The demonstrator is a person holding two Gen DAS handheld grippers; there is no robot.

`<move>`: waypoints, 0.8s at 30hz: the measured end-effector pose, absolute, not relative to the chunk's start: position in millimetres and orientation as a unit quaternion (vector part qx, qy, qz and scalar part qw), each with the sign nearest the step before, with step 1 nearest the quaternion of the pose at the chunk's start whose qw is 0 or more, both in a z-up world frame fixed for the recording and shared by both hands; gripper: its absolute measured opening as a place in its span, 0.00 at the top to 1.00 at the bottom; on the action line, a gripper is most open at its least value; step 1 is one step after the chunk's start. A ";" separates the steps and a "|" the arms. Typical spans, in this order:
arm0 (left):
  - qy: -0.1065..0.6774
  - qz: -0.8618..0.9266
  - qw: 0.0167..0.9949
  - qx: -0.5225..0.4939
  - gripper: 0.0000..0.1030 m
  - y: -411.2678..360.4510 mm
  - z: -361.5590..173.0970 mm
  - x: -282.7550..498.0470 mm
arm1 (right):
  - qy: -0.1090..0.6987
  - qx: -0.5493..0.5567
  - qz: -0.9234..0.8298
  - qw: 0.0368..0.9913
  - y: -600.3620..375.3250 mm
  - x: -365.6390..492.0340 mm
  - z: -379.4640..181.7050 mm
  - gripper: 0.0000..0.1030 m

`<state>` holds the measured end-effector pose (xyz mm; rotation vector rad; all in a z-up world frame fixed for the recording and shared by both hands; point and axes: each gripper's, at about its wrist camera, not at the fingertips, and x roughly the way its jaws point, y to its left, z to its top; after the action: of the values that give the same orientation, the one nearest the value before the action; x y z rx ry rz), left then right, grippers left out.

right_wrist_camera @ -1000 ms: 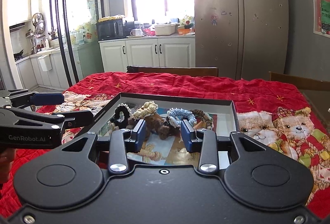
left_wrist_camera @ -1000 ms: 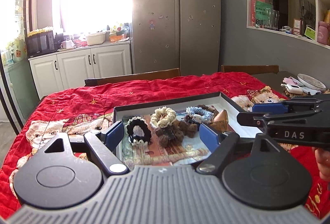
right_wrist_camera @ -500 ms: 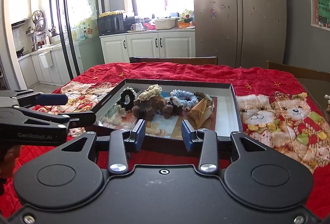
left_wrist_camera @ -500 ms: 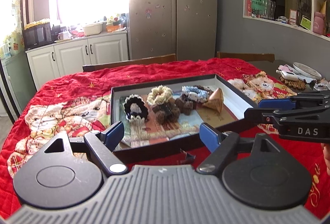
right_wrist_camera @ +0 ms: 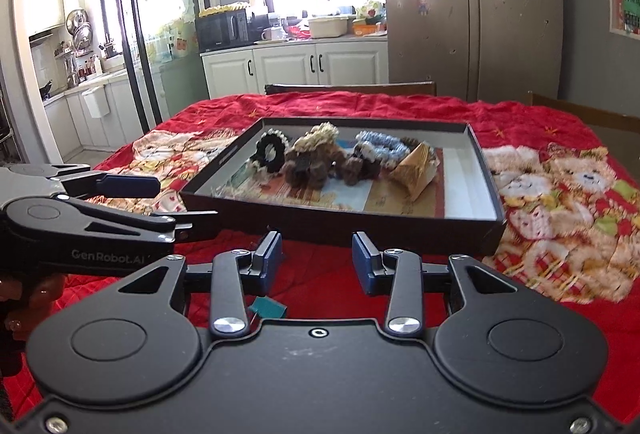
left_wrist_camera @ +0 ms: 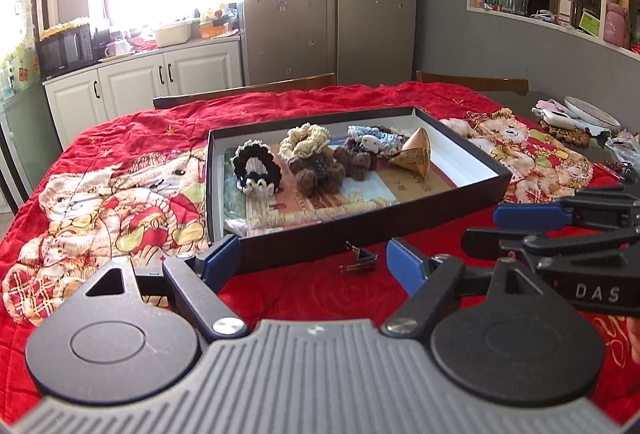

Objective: Organize objects
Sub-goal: 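Withdraw both tools from the box toward the teal binder clip, then grasp the teal binder clip with the right tool while the left tool grasps the blue clip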

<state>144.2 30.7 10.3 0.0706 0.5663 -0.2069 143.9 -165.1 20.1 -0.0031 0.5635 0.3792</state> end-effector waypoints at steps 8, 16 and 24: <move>0.286 -0.100 0.953 0.031 0.15 35.3 3.7 145.0 | 0.282 0.005 0.192 0.940 -154.4 140.9 2.2 0.63; 0.291 -0.099 0.951 0.036 0.15 36.6 -3.5 146.0 | 0.288 0.023 0.195 0.937 -152.6 142.9 -11.2 0.62; 0.297 -0.091 0.950 0.038 0.15 41.8 -11.1 150.6 | 0.306 0.002 0.209 0.929 -141.3 144.9 -24.8 0.62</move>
<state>150.6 41.8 -11.1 0.0774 0.6039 -0.1851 144.9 -141.3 -24.9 0.0047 0.6280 0.4272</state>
